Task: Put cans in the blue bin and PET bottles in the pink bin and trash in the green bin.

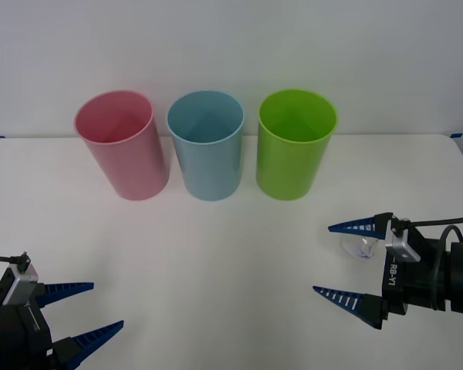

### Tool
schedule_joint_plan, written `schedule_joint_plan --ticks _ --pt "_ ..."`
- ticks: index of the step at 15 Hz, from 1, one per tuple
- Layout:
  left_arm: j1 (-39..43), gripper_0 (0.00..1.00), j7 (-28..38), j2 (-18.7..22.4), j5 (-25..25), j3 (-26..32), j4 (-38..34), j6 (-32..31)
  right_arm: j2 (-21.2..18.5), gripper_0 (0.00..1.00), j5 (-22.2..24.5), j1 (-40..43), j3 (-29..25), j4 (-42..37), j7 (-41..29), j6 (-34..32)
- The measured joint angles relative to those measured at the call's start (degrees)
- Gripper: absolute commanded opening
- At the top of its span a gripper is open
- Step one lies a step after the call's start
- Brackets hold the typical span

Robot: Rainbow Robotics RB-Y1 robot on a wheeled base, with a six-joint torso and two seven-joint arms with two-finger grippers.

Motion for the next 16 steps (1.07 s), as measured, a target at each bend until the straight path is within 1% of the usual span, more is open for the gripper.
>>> schedule_joint_plan --ticks 5,7,9,11,16 --pt "0.0 1.0 0.0 0.0 0.0 0.0 0.0 0.0 0.0 1.0 0.1 -0.1 -0.1 0.0 0.0 0.0" --pt "0.0 1.0 0.0 0.0 0.0 0.0 0.0 0.0 -1.0 1.0 1.1 -0.6 -1.6 -1.8 -0.2 0.2" --pt "0.0 1.0 0.0 0.0 0.0 0.0 0.0 0.0 -2.8 1.0 1.8 -0.8 -3.3 -4.8 -2.6 0.4" --pt "0.0 1.0 0.0 0.0 0.0 0.0 0.0 0.0 -5.9 1.0 1.8 -0.9 -4.4 -6.5 -6.5 0.4" --pt "0.0 1.0 0.0 0.0 0.0 0.0 0.0 0.0 -11.6 1.0 2.7 -1.5 -7.1 -6.6 -12.8 0.4"
